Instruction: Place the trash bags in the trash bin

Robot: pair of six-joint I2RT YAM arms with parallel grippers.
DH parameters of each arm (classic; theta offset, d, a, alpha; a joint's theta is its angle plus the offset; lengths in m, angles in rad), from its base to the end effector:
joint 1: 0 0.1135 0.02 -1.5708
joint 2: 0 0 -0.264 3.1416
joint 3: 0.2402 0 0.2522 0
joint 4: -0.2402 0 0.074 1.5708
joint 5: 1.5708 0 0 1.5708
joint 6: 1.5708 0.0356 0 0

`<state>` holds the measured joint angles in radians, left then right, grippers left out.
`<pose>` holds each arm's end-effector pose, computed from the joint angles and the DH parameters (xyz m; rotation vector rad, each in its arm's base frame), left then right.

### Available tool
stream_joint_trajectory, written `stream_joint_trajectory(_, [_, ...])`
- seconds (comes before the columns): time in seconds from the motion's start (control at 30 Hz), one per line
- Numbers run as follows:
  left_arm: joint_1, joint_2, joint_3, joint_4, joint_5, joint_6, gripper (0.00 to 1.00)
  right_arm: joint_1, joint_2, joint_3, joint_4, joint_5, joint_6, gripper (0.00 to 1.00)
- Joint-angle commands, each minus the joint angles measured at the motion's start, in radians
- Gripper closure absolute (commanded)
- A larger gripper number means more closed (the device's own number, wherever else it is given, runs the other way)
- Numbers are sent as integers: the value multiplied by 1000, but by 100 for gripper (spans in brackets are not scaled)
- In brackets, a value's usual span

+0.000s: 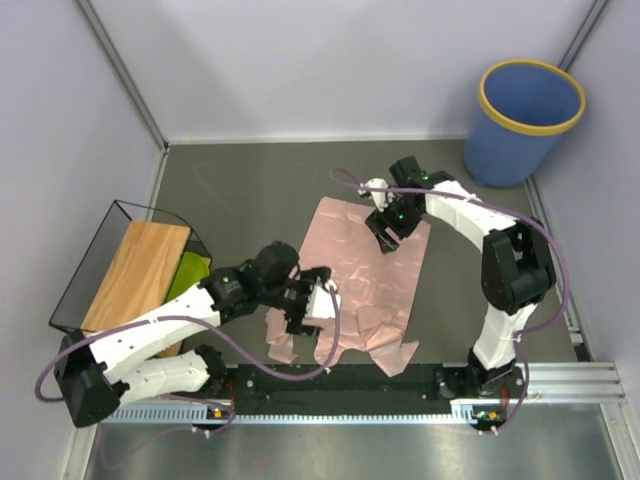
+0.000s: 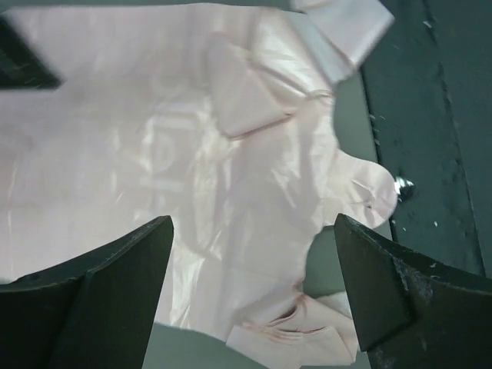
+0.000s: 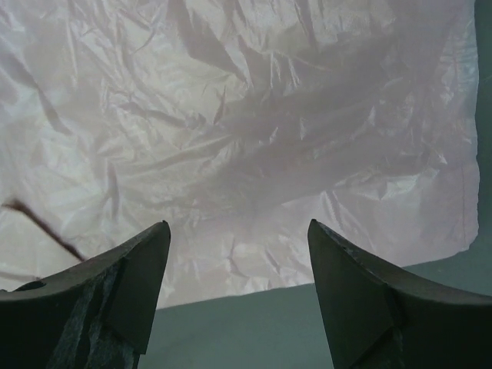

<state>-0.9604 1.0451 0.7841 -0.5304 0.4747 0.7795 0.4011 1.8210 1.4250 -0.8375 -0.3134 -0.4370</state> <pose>0.1093 -0.1846 0.2614 1.9310 1.3262 -0.6481 0.3365 0.1546 0.2284 -1.1947 2.4990 0.4289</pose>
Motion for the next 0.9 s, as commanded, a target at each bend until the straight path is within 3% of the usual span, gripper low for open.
stream_joint_trajectory(0.0, [194, 13, 81, 44, 136, -192, 8, 59, 46, -23, 130, 187, -20, 27])
stream_joint_trajectory(0.1, [271, 30, 124, 40, 159, -250, 8, 68, 86, -24, 158, 247, -11, 28])
stream_joint_trajectory(0.27, [344, 44, 130, 119, 130, -356, 8, 108, 135, -60, 189, 266, -12, 46])
stream_joint_trajectory(0.37, [426, 82, 161, 135, 160, -439, 8, 130, 153, -63, 190, 214, 1, 69])
stream_joint_trajectory(0.4, [469, 105, 181, 133, 180, -457, 8, 134, 155, -60, 184, 195, 1, 91])
stream_joint_trajectory(0.43, [491, 113, 188, 136, 188, -498, 9, 136, 155, -54, 184, 185, 3, 100])
stream_joint_trajectory(0.73, [627, 156, 179, 225, 246, -713, 8, 137, -29, -28, 150, 68, 78, 100])
stream_joint_trajectory(0.8, [634, 190, 173, 248, 295, -729, 7, 139, -52, -14, 130, 25, 102, 89])
stream_joint_trajectory(0.87, [632, 211, 167, 282, 320, -741, 7, 136, -52, 3, 108, 5, 125, 91])
